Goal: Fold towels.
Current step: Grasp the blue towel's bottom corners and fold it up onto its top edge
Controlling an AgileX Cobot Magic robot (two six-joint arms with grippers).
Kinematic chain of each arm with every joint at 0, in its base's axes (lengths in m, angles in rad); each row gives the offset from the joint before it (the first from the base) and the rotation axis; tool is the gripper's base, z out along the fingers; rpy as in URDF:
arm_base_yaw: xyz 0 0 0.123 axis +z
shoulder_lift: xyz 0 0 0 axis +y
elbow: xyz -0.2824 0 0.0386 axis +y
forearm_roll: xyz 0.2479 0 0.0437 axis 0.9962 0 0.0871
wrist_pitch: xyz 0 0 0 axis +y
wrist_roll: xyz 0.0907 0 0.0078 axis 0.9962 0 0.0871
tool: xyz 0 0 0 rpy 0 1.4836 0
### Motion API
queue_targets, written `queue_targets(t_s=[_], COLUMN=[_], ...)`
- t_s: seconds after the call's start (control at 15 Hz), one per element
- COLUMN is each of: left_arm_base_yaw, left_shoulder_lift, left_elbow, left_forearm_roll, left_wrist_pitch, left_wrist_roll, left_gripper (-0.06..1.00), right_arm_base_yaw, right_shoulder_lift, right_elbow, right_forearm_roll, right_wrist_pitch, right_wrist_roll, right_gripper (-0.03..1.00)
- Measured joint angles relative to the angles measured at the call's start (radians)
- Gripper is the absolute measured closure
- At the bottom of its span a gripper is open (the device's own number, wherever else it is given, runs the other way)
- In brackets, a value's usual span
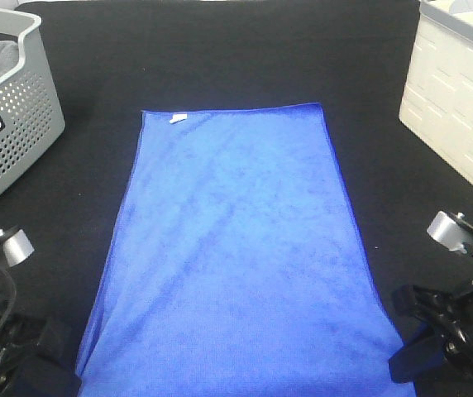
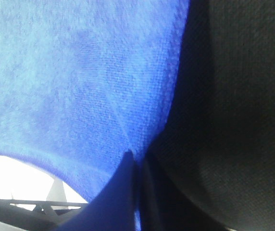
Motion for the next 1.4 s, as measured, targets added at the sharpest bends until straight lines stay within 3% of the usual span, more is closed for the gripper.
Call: queue_targets(t_s=[0.33, 0.67, 0.87, 0.93, 1.4], left_arm_base_yaw=[0.006, 0.124, 0.163, 0.163, 0.169], left_shoulder_lift=[0.004, 0.198, 0.355, 0.355, 0.673], left_elbow=[-0.081, -0.393, -0.626, -0.626, -1.149], left_forearm_roll=[-0.037, 0.010, 0.021, 0.021, 0.022], left_wrist_pitch=[-0.121, -0.078, -0.066, -0.066, -0.061], left_wrist_roll=[-0.002, -0.009, -0.017, -0.017, -0.025], left_gripper=[0.94, 0.94, 0.94, 0.94, 0.94], right_arm_base_yaw=[0.000, 0.000, 0.000, 0.000, 0.000], right_shoulder_lift=[0.027, 0.248, 0.436, 0.436, 0.810], right_elbow=[-0.163, -0.519, -0.833, -0.833, -1.523], right_forearm_roll=[0.002, -0.008, -0.117, -0.117, -0.347], right_wrist_pitch=[-0.018, 0.067, 0.137, 0.137, 0.238], right_wrist_roll=[0.024, 0.062, 0.165, 0.165, 0.357], right_gripper=[0.97, 0.97, 0.97, 0.97, 0.97])
